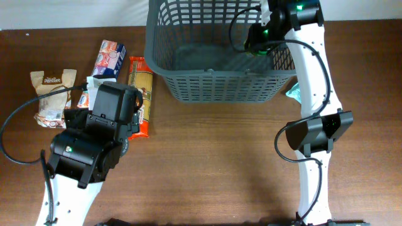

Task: Pack container
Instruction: 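Lower the jar into the basket with the right gripper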

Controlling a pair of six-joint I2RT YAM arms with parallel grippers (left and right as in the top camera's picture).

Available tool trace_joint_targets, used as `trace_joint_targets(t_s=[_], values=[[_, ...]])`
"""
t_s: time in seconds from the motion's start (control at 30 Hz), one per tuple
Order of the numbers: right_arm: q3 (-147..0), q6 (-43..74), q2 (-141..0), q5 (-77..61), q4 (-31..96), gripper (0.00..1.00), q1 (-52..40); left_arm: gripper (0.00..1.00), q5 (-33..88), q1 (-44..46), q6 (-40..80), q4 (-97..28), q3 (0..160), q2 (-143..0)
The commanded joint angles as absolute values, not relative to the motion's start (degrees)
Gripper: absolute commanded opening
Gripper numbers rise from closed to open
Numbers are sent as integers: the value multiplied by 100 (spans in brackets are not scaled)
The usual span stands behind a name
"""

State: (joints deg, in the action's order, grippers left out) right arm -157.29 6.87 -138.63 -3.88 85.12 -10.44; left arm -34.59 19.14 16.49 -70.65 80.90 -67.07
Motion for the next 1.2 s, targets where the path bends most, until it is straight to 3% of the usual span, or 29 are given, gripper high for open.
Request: trace_joint_targets(t_s=[0.0, 1.17], values=[[-15740, 642, -13987, -270, 8484, 4, -1074, 99, -3577, 1881, 1747, -7078, 8191, -6678], [-15155, 642, -14484, -231, 8438, 4, -893, 99, -3575, 1881, 1747, -7078, 8191, -6678]])
